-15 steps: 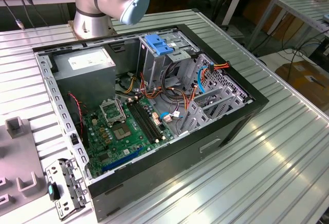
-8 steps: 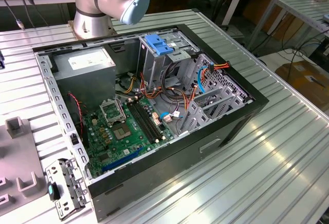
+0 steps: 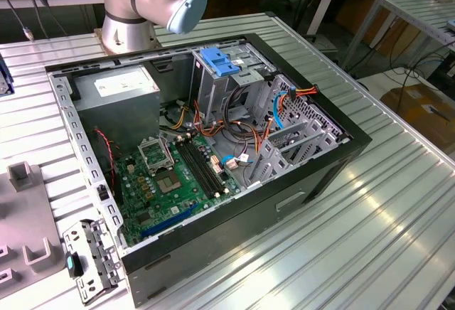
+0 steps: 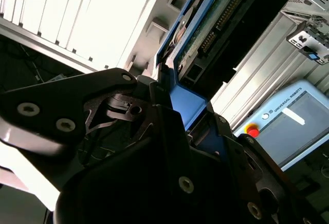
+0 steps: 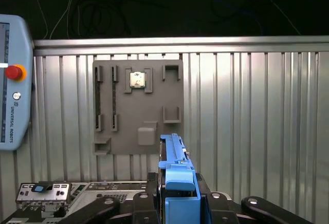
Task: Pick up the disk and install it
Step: 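Pick up the disk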
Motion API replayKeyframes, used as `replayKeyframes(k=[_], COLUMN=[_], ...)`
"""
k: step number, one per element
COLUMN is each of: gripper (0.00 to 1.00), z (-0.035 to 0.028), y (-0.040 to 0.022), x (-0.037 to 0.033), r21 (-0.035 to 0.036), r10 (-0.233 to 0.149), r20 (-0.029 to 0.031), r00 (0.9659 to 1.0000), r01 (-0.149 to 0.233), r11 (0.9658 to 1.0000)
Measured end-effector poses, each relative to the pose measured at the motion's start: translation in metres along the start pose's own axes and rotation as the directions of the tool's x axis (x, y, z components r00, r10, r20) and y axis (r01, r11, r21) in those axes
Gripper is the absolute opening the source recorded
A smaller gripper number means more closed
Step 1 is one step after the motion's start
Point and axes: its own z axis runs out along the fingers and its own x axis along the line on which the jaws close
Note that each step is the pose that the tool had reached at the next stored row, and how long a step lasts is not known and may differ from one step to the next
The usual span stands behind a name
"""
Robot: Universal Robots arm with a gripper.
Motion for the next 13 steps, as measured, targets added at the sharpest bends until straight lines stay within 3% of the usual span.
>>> replayKeyframes(k=[8, 13], gripper=[0.37, 0.37], z=[0.0003, 0.0004], y=[-0.0085, -0.01], x=[0.0005, 0.0032], r21=[0.0, -0.0001], r10=[0.0, 0.0], r20=[0.0, 0.0], r00=[1.0, 1.0], r01=[0.0, 0.0], r11=[1.0, 1.0])
